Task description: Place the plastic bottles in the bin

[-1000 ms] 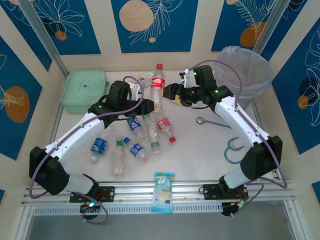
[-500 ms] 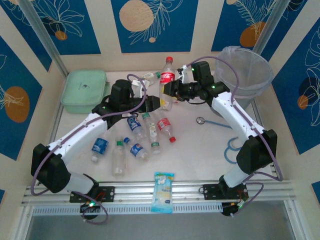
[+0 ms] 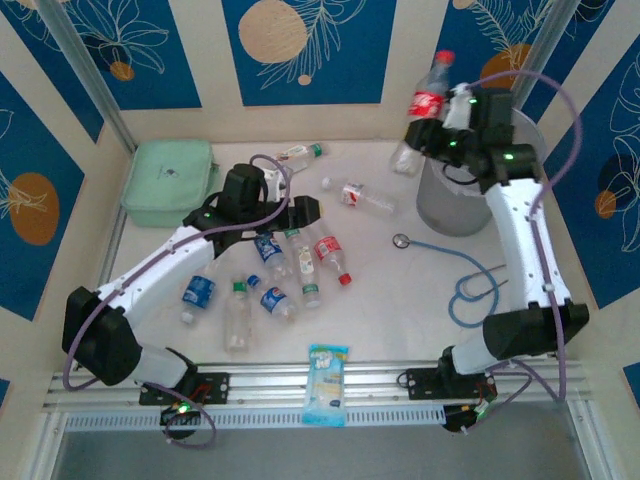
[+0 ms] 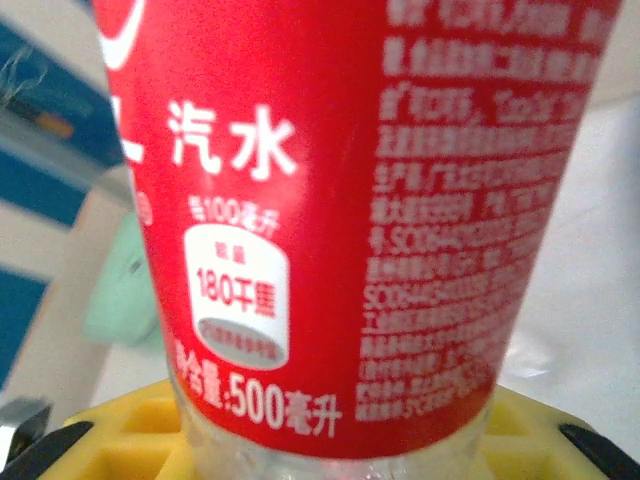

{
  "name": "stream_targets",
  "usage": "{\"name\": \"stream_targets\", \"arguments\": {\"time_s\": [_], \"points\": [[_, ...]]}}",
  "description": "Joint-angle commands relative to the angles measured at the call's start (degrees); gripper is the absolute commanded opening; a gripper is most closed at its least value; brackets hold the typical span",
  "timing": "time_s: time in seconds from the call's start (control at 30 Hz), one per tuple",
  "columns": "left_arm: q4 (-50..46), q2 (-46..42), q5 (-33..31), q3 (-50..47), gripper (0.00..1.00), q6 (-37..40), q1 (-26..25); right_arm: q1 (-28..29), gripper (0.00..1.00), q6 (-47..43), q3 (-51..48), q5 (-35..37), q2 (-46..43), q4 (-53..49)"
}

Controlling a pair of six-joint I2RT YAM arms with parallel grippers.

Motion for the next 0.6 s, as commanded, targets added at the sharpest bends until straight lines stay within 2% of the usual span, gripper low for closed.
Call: {"name": "stream_targets", "arguments": {"time_s": [0.0,0.07,0.17,0.27,0.4,0.57], "points": [[-17.35,-1.93,-13.03,4.14,0.75,8.88,0.96,-4.44,0.08,-5.61,2.08,8.69,-2.16,-2.91],[-25.48,-1.69,-19.84,6.19,0.76,12.84,1.36,-8.21,0.00,-5.29,1.97,9.39,-1.71,-0.58],[-37.04,-0.38,-28.63,7.91,0.79,16.24,3.20,-12.74,0.00,-3.39,3.80,8.31,0.67,-0.04],[-41.23,-1.65,-34.02,5.29,0.81,17.77,5.64,-14.72,0.00,-2.91,4.89,10.22,2.81,1.38],[-41.62,-5.17,-36.40,-0.19,0.84,18.05,9.67,-14.94,0.00,-5.33,7.04,13.87,6.88,2.07],[-40.57,-6.76,-36.46,-6.51,0.86,18.22,13.98,-14.89,0.00,-8.57,12.21,13.62,14.45,-3.38]]}}
